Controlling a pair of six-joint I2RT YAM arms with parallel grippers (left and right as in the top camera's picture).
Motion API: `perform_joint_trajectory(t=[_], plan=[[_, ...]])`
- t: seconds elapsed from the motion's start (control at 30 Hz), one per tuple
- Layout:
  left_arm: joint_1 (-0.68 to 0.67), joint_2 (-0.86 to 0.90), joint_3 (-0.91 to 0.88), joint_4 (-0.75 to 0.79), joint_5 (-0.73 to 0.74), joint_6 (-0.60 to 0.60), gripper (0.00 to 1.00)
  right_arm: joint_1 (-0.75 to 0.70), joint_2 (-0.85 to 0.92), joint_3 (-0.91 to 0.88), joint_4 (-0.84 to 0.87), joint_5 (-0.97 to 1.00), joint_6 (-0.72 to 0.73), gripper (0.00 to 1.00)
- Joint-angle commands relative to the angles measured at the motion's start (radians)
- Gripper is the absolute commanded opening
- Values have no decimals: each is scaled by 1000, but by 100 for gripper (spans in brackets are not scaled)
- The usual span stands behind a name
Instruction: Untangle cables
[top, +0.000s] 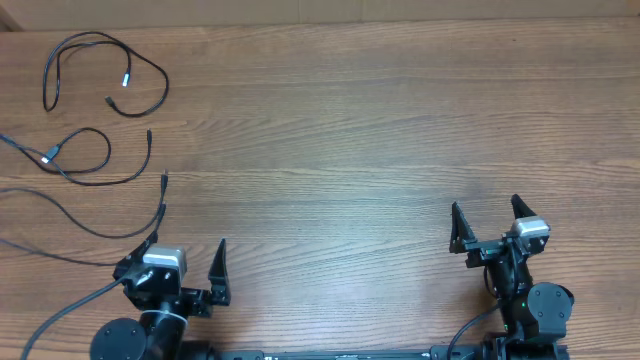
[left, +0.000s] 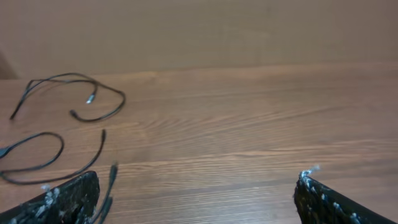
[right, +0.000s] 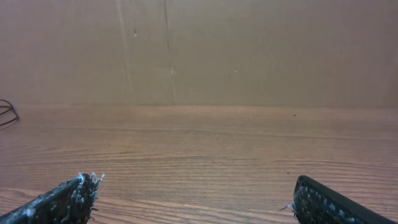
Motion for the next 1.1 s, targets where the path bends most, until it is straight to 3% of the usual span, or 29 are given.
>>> perform_joint_trajectory(t=[0.0, 0.8, 1.07], plan=[[25, -49, -74, 37, 23, 16, 99, 5, -12, -10, 4, 10, -1, 100], [25, -92, -465, 603, 23, 12, 99, 5, -12, -10, 4, 10, -1, 100], [26, -92, -564, 740, 14, -76, 100, 5, -12, -10, 4, 10, -1, 100]])
